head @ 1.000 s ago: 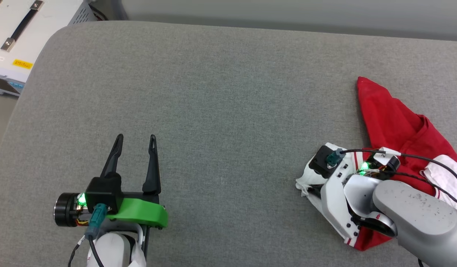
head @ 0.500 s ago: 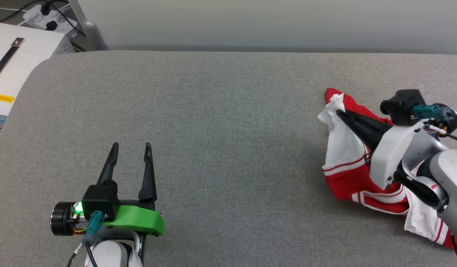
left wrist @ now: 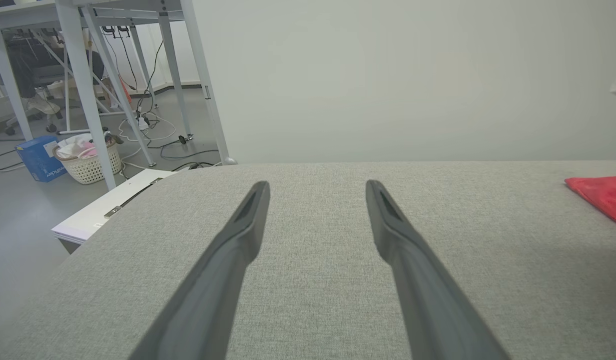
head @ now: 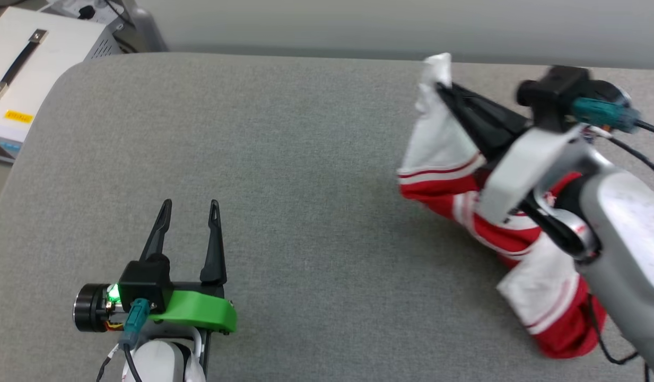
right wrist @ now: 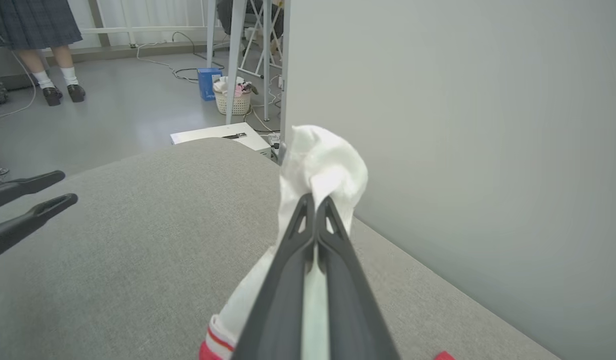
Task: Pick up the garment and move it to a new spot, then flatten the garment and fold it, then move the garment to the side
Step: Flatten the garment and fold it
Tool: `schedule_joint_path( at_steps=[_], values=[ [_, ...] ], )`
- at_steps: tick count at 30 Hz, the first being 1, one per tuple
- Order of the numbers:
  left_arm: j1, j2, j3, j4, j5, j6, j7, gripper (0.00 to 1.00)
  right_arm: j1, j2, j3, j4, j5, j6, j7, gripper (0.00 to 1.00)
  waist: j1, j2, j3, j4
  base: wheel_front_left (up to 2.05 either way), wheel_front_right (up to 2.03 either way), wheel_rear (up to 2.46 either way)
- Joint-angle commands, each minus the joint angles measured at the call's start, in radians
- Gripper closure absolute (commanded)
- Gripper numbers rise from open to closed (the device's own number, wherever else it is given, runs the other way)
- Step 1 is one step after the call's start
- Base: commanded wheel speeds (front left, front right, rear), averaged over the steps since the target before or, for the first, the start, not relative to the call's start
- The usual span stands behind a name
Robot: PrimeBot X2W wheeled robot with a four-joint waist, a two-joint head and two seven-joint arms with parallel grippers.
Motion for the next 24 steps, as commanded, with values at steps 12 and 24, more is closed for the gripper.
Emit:
schedule_joint_path(
  at_steps=[12,24],
  values=[
    [-0.076,-0.005,-0.036,0.015,-0.022,0.006,-0.006,0.0,-0.26,0.21,0.458,0.403,0.028,-0.001,0.045,1.0,0.0,-0.0001,0.128,0.107,0.0,0.0,0.0],
    [-0.103,-0.005,-0.066,0.029,-0.048,0.031,-0.006,0.0,-0.276,0.324,0.707,0.738,0.167,-0.001,0.054,1.0,0.0,-0.0001,0.17,0.129,0.0,0.0,0.0]
  ],
)
